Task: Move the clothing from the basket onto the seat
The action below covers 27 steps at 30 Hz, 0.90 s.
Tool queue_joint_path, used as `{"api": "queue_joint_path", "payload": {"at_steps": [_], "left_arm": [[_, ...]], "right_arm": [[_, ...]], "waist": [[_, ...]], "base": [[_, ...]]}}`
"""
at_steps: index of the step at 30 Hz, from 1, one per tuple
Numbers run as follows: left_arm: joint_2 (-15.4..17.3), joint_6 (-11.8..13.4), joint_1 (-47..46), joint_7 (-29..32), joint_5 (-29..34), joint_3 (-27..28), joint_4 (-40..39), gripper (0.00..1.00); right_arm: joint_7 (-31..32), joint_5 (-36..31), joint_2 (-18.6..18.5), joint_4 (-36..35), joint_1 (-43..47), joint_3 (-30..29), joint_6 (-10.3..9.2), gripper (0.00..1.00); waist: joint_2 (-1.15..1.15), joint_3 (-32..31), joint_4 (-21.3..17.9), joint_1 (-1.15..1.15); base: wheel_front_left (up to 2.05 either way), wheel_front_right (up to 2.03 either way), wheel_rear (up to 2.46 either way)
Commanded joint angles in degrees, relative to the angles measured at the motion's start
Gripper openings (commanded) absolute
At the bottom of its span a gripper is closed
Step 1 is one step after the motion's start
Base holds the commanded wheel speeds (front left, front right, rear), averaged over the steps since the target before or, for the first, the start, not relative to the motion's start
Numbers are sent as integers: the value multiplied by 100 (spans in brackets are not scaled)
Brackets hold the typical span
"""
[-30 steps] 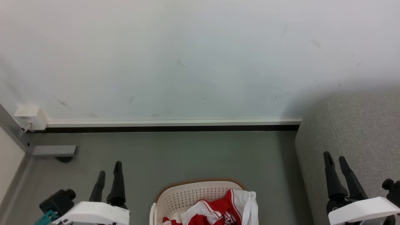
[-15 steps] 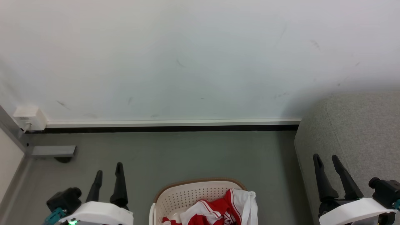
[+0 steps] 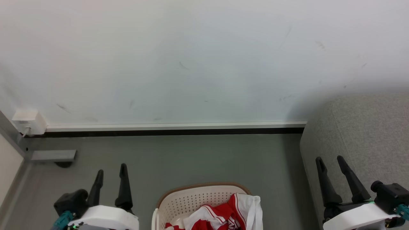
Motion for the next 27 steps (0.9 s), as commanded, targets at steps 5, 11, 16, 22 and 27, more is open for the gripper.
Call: {"api": "queue_joint_path", "payload": {"at_steps": [5,11,16,22,27], "left_arm": [[60,43,-82,-110,365,4,-59,100],[55,69,-76,-191,651,-25,-47,100],[55,101,-71,-259,914,-31,-15,100],[46,125,-85,-334,1143,-43,8,100],[41,136,-102,-384,1369,-72,15,100]], "right_arm": [[-109,-308,-76,-18,-127,30,-8,100],[-188,-563,-55,26,-131,10,-9,100],[-249,-758,-43,68,-133,-9,-10,100],[-312,-1005,-46,120,-143,3,-10,100],[-365,-1159,-49,140,-165,29,-11,100]], "waist": [[0,3,-13,0],[0,2,-26,0],[0,9,-35,0],[0,20,-42,0],[0,30,-45,0]], "base": [[0,0,0],[0,0,0],[0,0,0],[0,0,0],[0,0,0]]}}
